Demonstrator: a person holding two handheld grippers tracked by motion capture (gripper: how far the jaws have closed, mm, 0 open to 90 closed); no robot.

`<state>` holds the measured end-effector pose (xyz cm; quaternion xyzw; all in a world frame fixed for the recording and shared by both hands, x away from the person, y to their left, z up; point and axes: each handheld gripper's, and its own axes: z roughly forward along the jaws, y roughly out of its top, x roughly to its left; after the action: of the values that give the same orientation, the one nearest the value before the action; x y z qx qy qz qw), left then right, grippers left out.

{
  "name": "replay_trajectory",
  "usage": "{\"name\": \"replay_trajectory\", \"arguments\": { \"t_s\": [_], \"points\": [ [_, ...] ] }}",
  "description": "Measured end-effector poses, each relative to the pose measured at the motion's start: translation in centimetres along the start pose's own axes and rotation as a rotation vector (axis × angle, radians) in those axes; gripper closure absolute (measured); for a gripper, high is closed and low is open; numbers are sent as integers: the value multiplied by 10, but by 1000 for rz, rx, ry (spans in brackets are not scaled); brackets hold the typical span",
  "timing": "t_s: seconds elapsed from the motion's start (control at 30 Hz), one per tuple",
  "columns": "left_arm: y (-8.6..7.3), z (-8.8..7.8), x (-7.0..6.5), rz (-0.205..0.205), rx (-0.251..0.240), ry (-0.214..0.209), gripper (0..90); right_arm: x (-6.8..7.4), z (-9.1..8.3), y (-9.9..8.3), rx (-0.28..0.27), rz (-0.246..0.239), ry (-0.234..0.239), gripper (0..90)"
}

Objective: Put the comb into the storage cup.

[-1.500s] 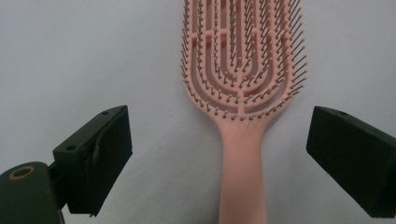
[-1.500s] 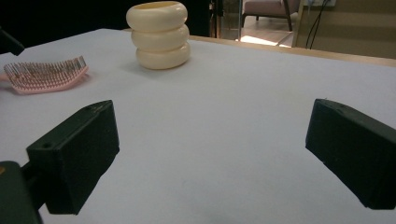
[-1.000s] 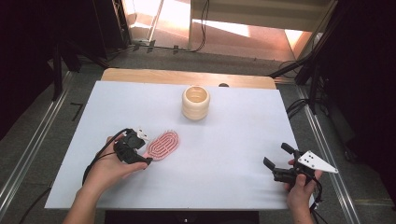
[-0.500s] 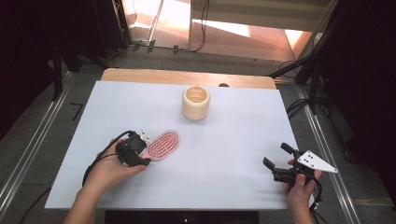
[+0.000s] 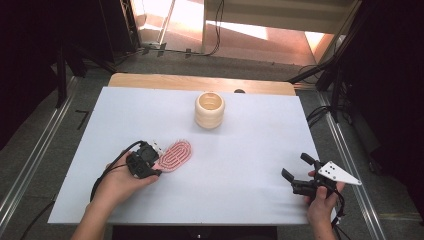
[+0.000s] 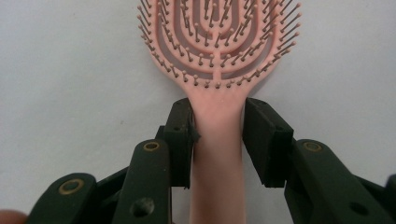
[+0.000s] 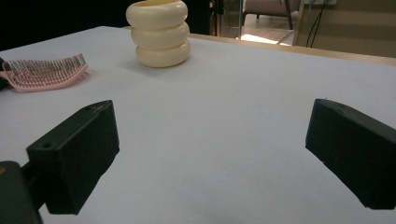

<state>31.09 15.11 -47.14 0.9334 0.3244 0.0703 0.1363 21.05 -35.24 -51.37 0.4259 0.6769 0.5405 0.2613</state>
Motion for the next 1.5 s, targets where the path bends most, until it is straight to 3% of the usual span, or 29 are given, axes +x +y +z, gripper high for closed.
{"name": "replay_trajectory", "arguments": {
  "t_s": [0.13, 0.43, 0.6, 0.8, 1.33, 1.5],
  "points": [
    [2, 0, -1, -35, 13, 3, 667, 0, 0, 0, 0, 0, -1, 11],
    [0, 1, -1, -41, -5, -8, 703, 0, 2, 0, 13, -7, -7, 11],
    [-1, 0, 3, -77, -12, -28, 706, 1, 2, 1, 19, -8, -10, 11],
    [-1, -1, 2, -76, -16, -25, 707, 0, 2, 1, 20, -3, -11, 11],
    [0, -8, 1, -72, -104, -11, 707, 0, 1, 3, 17, -2, -10, 11],
    [0, -10, -1, -57, -142, 15, 707, 0, 1, 5, 15, 1, -5, 11]
  ]
}}
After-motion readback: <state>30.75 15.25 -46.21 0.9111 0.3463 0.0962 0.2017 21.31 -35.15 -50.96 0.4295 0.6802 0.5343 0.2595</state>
